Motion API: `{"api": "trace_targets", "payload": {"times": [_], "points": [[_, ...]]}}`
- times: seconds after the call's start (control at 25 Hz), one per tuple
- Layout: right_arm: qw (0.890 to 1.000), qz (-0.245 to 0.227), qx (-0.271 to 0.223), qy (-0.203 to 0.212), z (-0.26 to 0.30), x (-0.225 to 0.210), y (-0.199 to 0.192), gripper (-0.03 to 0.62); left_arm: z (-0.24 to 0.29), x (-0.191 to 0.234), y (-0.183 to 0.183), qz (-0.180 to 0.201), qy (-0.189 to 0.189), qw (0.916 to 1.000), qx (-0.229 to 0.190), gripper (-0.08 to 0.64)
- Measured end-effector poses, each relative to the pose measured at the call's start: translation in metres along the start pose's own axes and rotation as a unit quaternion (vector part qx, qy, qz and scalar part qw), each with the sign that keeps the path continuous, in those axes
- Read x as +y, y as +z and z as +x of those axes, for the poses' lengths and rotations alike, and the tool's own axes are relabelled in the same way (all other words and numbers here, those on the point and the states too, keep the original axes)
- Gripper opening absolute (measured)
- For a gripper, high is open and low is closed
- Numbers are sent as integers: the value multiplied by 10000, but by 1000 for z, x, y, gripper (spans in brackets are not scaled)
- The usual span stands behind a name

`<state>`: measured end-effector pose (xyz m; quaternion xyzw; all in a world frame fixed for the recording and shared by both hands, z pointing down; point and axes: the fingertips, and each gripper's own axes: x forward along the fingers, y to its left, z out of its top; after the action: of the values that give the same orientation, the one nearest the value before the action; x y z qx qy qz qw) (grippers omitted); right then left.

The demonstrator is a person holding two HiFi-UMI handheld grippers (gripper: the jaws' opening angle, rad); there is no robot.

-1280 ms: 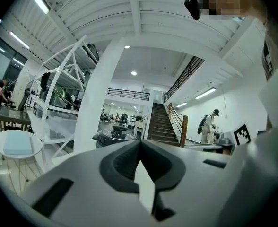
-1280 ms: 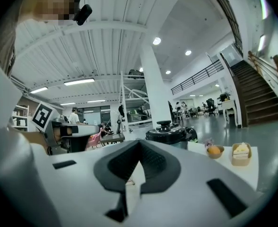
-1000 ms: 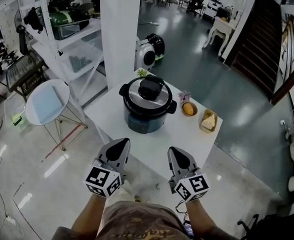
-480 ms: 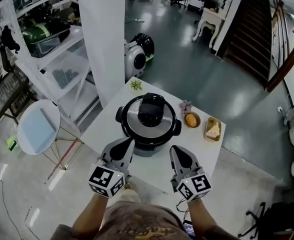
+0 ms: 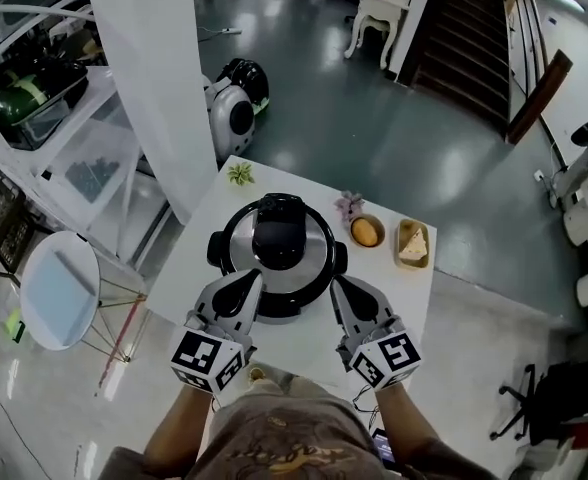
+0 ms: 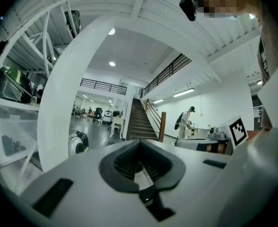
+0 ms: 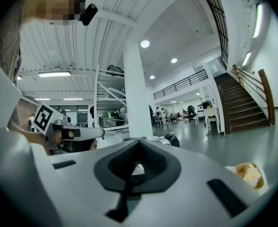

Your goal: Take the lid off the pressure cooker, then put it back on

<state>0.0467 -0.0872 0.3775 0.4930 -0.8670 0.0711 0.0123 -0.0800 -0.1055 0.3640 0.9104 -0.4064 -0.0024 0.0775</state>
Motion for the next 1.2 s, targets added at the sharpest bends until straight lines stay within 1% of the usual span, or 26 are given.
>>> {"api": "trace_targets", "payload": {"times": [0.08, 0.24, 0.36, 0.4, 0.48, 0.52, 0.64, 0.68, 0.76, 0.84, 0.88, 1.0, 1.2], "points": [[9999, -34, 16, 146, 3, -2, 2, -8, 5, 1, 1, 19, -2, 10000, 7, 15], [9986, -171, -24, 496, 12, -5, 5, 42, 14, 4, 0, 54, 1, 10000, -13, 84], [9969, -188, -39, 757, 21, -5, 6, 112, 19, 7, -1, 88, -2, 10000, 12, 129], [9963, -189, -31, 842, 23, -4, 7, 145, 21, 8, 0, 90, -9, 10000, 24, 157], [9947, -179, -10, 1012, 29, -3, 8, 206, 24, 10, 0, 121, -46, 9999, 55, 190], [9939, -152, 0, 1094, 33, -3, 8, 253, 26, 10, 0, 149, -78, 9998, 78, 211], [9914, -32, 38, 1311, 42, -5, 8, 327, 32, 15, -2, 221, -233, 9994, 163, 265], [9904, -25, 66, 1381, 45, -7, 7, 339, 34, 17, -3, 256, -283, 9991, 193, 281], [9877, -80, 156, 1554, 51, -8, 5, 345, 36, 23, -5, 340, -346, 9985, 260, 304], [9838, -180, 300, 1759, 58, -6, 1, 342, 39, 31, -8, 394, -364, 9980, 332, 308], [9820, -223, 376, 1836, 61, -6, -1, 330, 40, 35, -9, 395, -378, 9979, 361, 307], [9790, -281, 525, 1948, 74, -8, -8, 313, 47, 41, -14, 395, -509, 9969, 456, 272], [9736, -483, 705, 2117, 92, -7, -14, 304, 58, 45, -25, 517, -708, 9938, 680, 251]]}}
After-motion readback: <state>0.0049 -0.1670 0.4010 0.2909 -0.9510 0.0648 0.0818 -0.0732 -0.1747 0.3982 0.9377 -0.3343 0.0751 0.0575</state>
